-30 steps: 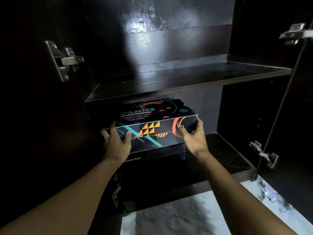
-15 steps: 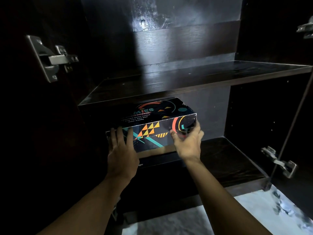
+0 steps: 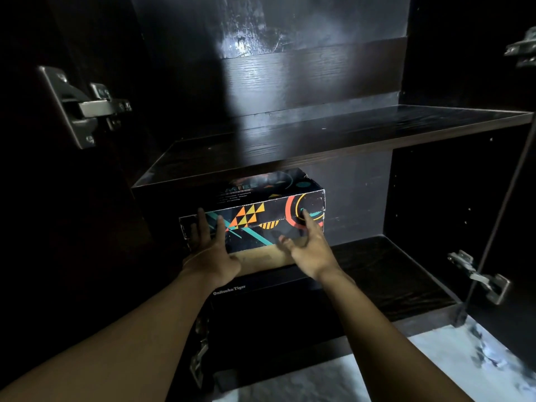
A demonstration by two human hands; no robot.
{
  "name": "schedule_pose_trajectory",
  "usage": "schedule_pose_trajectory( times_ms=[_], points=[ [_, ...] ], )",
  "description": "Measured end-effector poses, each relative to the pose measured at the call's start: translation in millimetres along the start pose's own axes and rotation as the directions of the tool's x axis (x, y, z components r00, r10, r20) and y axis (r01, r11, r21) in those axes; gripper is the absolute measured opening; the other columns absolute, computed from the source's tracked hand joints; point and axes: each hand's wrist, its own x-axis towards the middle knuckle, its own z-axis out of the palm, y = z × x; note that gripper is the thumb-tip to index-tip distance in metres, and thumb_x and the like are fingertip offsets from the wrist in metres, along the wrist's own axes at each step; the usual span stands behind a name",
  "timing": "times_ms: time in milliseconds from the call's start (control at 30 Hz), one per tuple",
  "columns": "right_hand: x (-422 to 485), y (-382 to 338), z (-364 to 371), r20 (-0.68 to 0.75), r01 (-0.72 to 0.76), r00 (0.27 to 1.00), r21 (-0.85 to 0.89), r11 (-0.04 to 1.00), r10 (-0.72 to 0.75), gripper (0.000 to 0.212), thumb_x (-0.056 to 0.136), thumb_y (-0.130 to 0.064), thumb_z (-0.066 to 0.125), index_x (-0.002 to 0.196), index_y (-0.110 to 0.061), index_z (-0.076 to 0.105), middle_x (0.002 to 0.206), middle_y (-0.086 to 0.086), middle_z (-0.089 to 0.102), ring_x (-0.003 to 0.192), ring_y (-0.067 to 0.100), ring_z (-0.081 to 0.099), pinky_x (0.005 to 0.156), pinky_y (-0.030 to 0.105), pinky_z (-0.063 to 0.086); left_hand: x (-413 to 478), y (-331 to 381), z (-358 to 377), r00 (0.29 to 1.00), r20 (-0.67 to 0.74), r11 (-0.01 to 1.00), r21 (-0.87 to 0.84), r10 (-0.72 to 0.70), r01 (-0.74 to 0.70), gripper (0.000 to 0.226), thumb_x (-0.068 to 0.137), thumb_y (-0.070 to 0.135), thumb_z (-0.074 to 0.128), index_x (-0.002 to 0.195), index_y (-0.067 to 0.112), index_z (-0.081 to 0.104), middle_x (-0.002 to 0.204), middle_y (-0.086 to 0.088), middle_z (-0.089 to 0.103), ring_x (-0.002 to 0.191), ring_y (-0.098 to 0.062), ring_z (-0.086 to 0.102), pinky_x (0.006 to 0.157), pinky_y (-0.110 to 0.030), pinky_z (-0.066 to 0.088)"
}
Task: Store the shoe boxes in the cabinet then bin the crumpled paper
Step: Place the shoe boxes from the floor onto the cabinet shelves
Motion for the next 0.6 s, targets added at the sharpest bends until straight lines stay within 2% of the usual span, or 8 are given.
schedule_pose_trajectory(
  times_ms=[100,167,233,267,333,400,533,600],
  points=[
    [-5.9,-3.8,-12.5,-0.016,-0.044,0.999,0.01,0.999,0.045,0.078,0.089,-0.048,0.065,0.153,-0.042,0.02,0.155,-0.007,0.036,0.143,0.023,0.033,0.116,0.048,0.031,-5.2,9.2,-5.6,0.999,-0.035,0.999,-0.013,-0.032,0.032,0.087,0.091,0.033,0.053,0.155,0.029,-0.006,0.155,-0.002,-0.037,0.148,-0.026,-0.021,0.117,-0.05,0.015],
    [-12.8,-5.8,-25.6,-0.057,-0.059,0.997,-0.048,0.997,0.056,0.068,0.09,-0.047,0.062,0.15,-0.04,0.03,0.151,-0.003,0.044,0.139,0.023,0.041,0.115,0.044,0.034,-8.3,17.8,-9.0,0.996,-0.079,0.998,-0.042,-0.051,0.048,0.08,0.093,0.035,0.052,0.155,0.025,0.005,0.159,-0.007,-0.026,0.148,-0.029,-0.018,0.12,-0.049,0.012],
    [-20.3,-6.9,-40.9,-0.097,-0.075,0.993,-0.087,0.993,0.066,0.06,0.09,-0.045,0.061,0.146,-0.033,0.042,0.144,0.001,0.053,0.134,0.023,0.048,0.113,0.042,0.038,-13.2,29.2,-11.7,0.991,-0.123,0.994,-0.106,-0.052,0.039,0.073,0.093,0.035,0.053,0.154,0.021,0.017,0.163,-0.012,-0.006,0.149,-0.031,-0.012,0.121,-0.048,0.011],
    [-24.6,-9.7,-48.4,-0.117,-0.083,0.991,-0.097,0.992,0.072,0.058,0.089,-0.044,0.061,0.143,-0.029,0.046,0.142,0.002,0.055,0.132,0.024,0.05,0.112,0.042,0.039,-16.5,35.6,-13.8,0.99,-0.133,0.99,-0.141,-0.034,0.015,0.066,0.092,0.034,0.053,0.151,0.019,0.026,0.161,-0.015,0.011,0.15,-0.032,-0.003,0.121,-0.046,0.014],
    [-36.1,-13.7,-66.4,-0.154,-0.114,0.983,-0.113,0.987,0.096,0.064,0.084,-0.051,0.06,0.141,-0.026,0.049,0.141,0.003,0.057,0.13,0.024,0.052,0.112,0.042,0.039,-25.3,52.2,-15.8,0.991,-0.13,0.975,-0.213,0.035,-0.062,0.051,0.091,0.03,0.055,0.14,0.018,0.046,0.145,-0.017,0.044,0.142,-0.033,0.026,0.115,-0.038,0.029],
    [-50.2,-17.1,-82.0,-0.194,-0.139,0.975,-0.155,0.978,0.108,0.065,0.082,-0.055,0.058,0.14,-0.027,0.05,0.137,0.004,0.06,0.128,0.024,0.055,0.111,0.041,0.041,-35.1,69.9,-16.2,0.989,-0.079,0.95,-0.278,0.128,-0.146,0.045,0.091,0.029,0.057,0.134,0.018,0.054,0.135,-0.011,0.056,0.128,-0.031,0.048,0.105,-0.032,0.04],
    [-107.5,-19.1,-119.1,-0.242,-0.183,0.966,-0.383,0.906,0.093,0.052,0.091,-0.05,0.053,0.139,-0.032,0.05,0.133,0.003,0.062,0.123,0.025,0.057,0.105,0.04,0.045,-67.0,113.2,-6.7,0.933,-0.002,0.856,-0.397,0.361,-0.332,0.03,0.087,0.029,0.059,0.115,0.02,0.067,0.12,-0.003,0.068,0.113,-0.024,0.062,0.099,-0.034,0.048],
    [-141.5,-19.3,-141.0,-0.265,-0.223,0.959,-0.501,0.836,0.098,0.048,0.093,-0.048,0.051,0.139,-0.032,0.05,0.133,0.003,0.062,0.123,0.026,0.057,0.103,0.039,0.046,-89.2,136.5,-2.0,0.886,0.014,0.808,-0.419,0.463,-0.415,0.03,0.089,0.028,0.059,0.117,0.023,0.066,0.117,-0.001,0.068,0.111,-0.021,0.062,0.1,-0.032,0.047]
  ],
)
